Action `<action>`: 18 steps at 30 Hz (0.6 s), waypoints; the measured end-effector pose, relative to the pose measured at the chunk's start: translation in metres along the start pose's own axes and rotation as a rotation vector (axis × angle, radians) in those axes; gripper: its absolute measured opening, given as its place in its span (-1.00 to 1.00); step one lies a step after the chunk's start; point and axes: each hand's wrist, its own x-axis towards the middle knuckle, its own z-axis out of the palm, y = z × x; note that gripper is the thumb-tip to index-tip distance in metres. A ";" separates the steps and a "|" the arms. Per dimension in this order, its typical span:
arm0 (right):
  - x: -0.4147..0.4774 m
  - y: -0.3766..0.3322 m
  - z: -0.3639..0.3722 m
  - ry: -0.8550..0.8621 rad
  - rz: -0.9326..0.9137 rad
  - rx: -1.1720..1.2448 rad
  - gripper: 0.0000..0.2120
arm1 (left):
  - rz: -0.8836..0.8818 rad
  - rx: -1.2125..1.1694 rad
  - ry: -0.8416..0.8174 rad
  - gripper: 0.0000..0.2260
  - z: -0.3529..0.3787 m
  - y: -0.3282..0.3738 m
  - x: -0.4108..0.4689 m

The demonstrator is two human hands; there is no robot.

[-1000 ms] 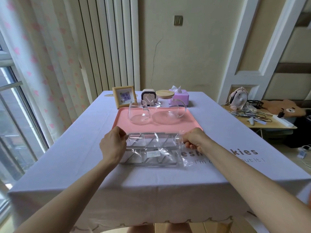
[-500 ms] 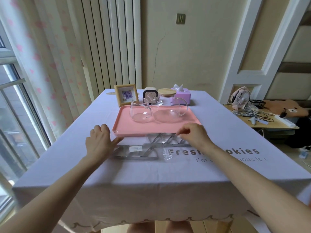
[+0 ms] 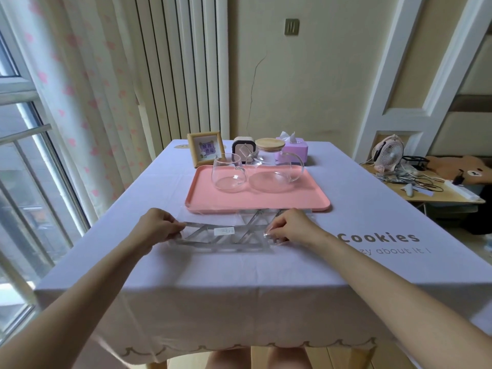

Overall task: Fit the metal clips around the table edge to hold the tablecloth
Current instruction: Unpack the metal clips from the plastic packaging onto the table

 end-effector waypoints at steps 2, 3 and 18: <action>0.002 0.002 0.000 0.018 0.024 0.023 -0.89 | -0.010 -0.031 -0.011 -0.77 0.002 -0.001 0.000; 0.003 0.003 0.000 0.025 0.042 0.025 -0.85 | -0.016 -0.043 -0.013 -0.78 0.003 -0.002 0.000; 0.000 0.010 0.003 0.092 0.055 -0.003 -0.72 | 0.101 0.065 0.182 -0.79 0.010 -0.007 -0.004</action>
